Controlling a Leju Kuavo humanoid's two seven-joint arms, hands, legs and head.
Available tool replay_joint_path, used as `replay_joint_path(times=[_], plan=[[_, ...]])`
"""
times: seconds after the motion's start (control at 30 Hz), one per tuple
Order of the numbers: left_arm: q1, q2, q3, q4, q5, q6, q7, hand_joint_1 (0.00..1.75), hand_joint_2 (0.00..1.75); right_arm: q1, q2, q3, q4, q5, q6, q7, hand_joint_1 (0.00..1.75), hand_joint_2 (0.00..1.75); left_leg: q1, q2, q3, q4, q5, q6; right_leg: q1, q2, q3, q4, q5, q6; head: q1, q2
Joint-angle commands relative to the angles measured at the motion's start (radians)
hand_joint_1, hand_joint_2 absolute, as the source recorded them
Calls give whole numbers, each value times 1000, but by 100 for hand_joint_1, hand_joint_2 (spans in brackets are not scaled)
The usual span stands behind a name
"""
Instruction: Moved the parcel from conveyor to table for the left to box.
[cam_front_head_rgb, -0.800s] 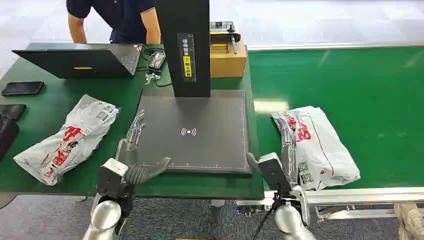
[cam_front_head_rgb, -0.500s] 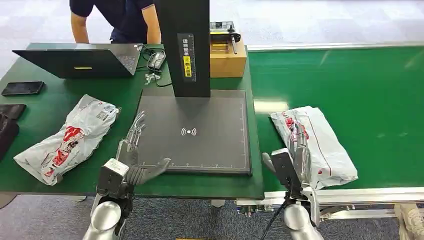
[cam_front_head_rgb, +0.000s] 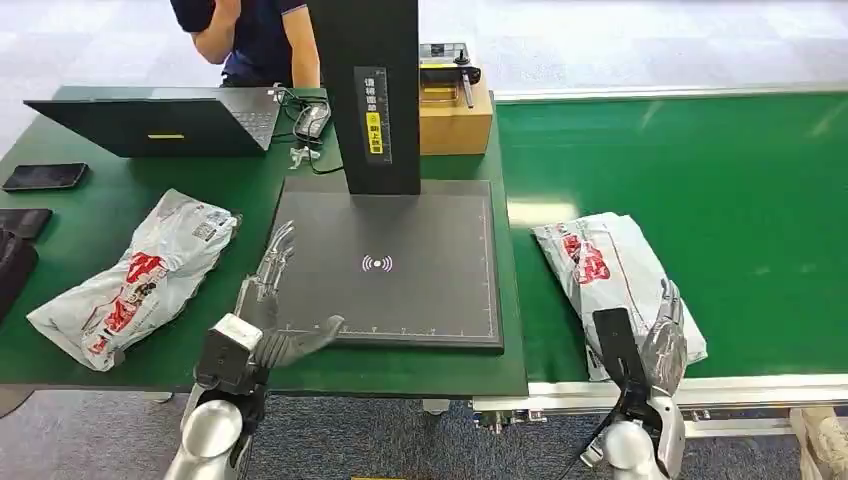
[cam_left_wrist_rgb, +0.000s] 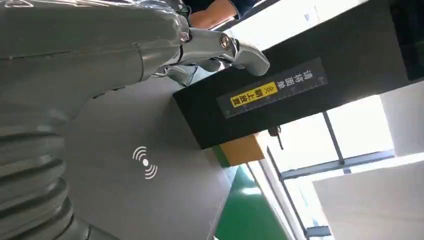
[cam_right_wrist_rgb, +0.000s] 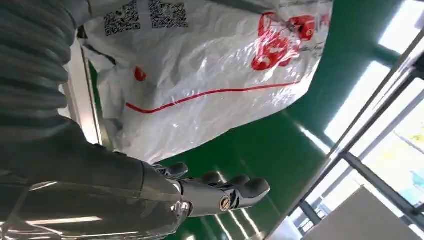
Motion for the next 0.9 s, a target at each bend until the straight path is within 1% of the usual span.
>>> replay_joint_path(times=[0.03, 0.17, 0.2, 0.27, 0.37, 0.4, 0.43, 0.5, 0.53, 0.57, 0.6, 0.67, 0.7, 0.77, 0.8, 0.87, 0.9], plan=[[-48, -3, 10, 61, 13, -12, -4, 0, 175, -20, 27, -127, 134, -7, 38, 7, 0, 175, 1, -2, 4, -2, 0, -2, 0, -1, 5, -2, 0, 2, 0, 0], [-66, -13, 17, 66, 19, -17, -7, 0, 175, -25, 33, -163, 152, -2, 36, 16, 0, 175, 1, -2, 3, -1, 0, -2, 0, -1, 3, -2, 0, 1, 0, 0], [-71, -16, 20, 66, 20, -20, -6, 0, 175, -24, 37, -174, 152, 3, 33, 23, 0, 175, 1, -2, 5, -2, 0, -3, 0, -1, 5, -3, -1, 2, 0, 0], [-77, -21, 24, 63, 20, -26, -4, 0, 175, -25, 42, -185, 159, 5, 38, 25, 0, 175, 1, -2, 2, -1, 0, -2, 0, -1, 3, -1, 0, 1, 0, 0], [-86, -25, 35, 65, 20, -32, -3, 0, 175, -44, 41, -195, 199, 25, 59, 42, 0, 175, 1, -2, 4, -2, 0, -3, 0, -1, 4, -2, 0, 2, 0, 0], [-89, -25, 38, 68, 20, -33, -3, 0, 175, -53, 39, -196, 218, 33, 67, 49, 0, 175, 1, -1, 2, -1, 0, -2, 0, -1, 3, -1, 0, 1, 0, 0], [-91, -25, 38, 70, 20, -34, -3, 0, 175, -55, 39, -197, 224, 36, 68, 51, 0, 175, 1, -1, 5, -2, 0, -3, 0, 0, 5, -2, 0, 2, 0, 0], [-98, -23, 38, 78, 20, -36, -4, 0, 175, -68, 33, -197, 259, 43, 75, 56, 0, 175, 1, 0, 2, -1, 0, -2, 0, 0, 3, -2, 0, 1, 0, 0], [-101, -21, 36, 80, 20, -37, -6, 0, 175, -71, 30, -196, 272, 46, 79, 58, 0, 175, 1, -1, 4, -2, 0, -3, 0, 0, 5, -3, 0, 2, 0, 0], [-102, -20, 36, 82, 21, -38, -7, 0, 175, -74, 28, -196, 284, 48, 79, 61, 0, 175, 1, -1, 9, -5, 1, -5, 0, 0, 10, -5, 1, 3, 0, 0], [-103, -17, 37, 82, 28, -31, -12, 0, 175, -88, 20, -185, 315, 69, 83, 63, 0, 175, 1, -1, 4, -2, 0, -3, 0, 0, 5, -3, 0, 2, 0, 0], [-101, -13, 37, 80, 29, -31, -13, 0, 175, -102, 20, -179, 335, 79, 77, 68, 0, 175, 1, -1, 6, -3, 0, -4, 0, 0, 7, -4, 0, 2, 0, 0], [-100, -13, 38, 78, 31, -28, -14, 0, 175, -111, 15, -173, 351, 89, 80, 71, 0, 175, 1, 1, 4, -2, 0, -2, 0, 2, 4, -2, 0, 2, 0, 0], [-96, -9, 40, 68, 38, -22, -15, 0, 175, -150, 6, -160, 402, 127, 81, 91, 0, 175, 1, 1, 6, -3, 0, -3, 0, 2, 6, -3, 1, 2, 0, 0], [-97, -10, 42, 66, 43, -20, -15, 0, 175, -166, 3, -158, 419, 137, 79, 93, 0, 175, 1, 2, 4, -2, 0, -2, 0, 3, 3, -2, 1, 2, 0, 0], [-104, -11, 44, 66, 45, -19, -14, 0, 175, -196, -2, -156, 445, 153, 82, 101, 0, 175, 1, 2, 7, -3, 0, -3, 0, 3, 6, -3, 1, 2, 0, 0], [-109, -13, 46, 70, 49, -19, -12, 0, 175, -210, -6, -153, 462, 164, 85, 106, 0, 175, 1, 2, 3, -1, 0, -2, 0, 3, 3, -2, 1, 1, 0, 0]])
